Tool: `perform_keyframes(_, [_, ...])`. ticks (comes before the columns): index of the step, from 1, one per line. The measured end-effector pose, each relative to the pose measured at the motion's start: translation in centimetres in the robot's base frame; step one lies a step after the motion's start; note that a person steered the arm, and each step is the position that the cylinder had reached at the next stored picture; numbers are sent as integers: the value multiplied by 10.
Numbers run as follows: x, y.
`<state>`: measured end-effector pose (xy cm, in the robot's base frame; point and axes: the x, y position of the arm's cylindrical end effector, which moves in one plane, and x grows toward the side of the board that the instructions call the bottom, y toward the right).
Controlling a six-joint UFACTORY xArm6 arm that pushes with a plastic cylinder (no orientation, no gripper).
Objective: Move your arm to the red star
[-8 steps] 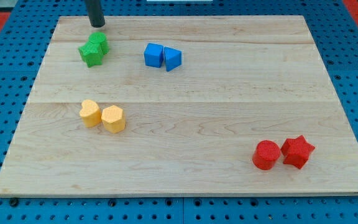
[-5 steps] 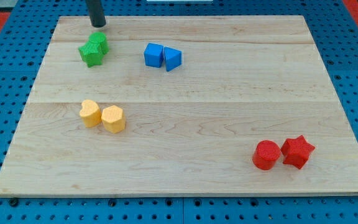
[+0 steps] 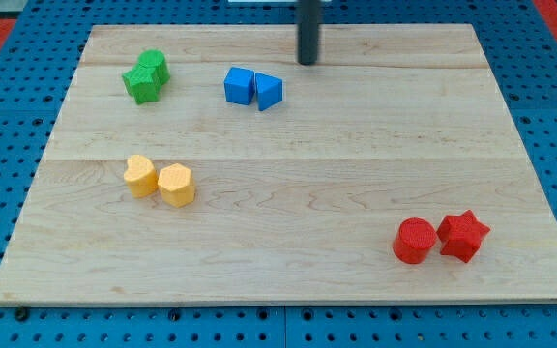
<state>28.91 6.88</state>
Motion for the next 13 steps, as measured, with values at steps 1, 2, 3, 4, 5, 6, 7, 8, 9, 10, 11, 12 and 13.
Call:
perform_keyframes(1, [36, 60])
perform_keyframes(2, [49, 69])
perform_keyframes(3, [49, 69])
perform_keyframes(4, [79, 160])
perform_keyframes(5, [134, 273])
perform_keyframes(6, [183, 265])
perform_keyframes(7, [258, 257])
perform_keyframes(8, [274, 257])
perform_keyframes(9, [277, 250])
perform_keyframes(10, [278, 223])
perform_keyframes(11, [278, 174])
perform_keyframes(12, [281, 148])
perform_keyframes(13, [275, 139])
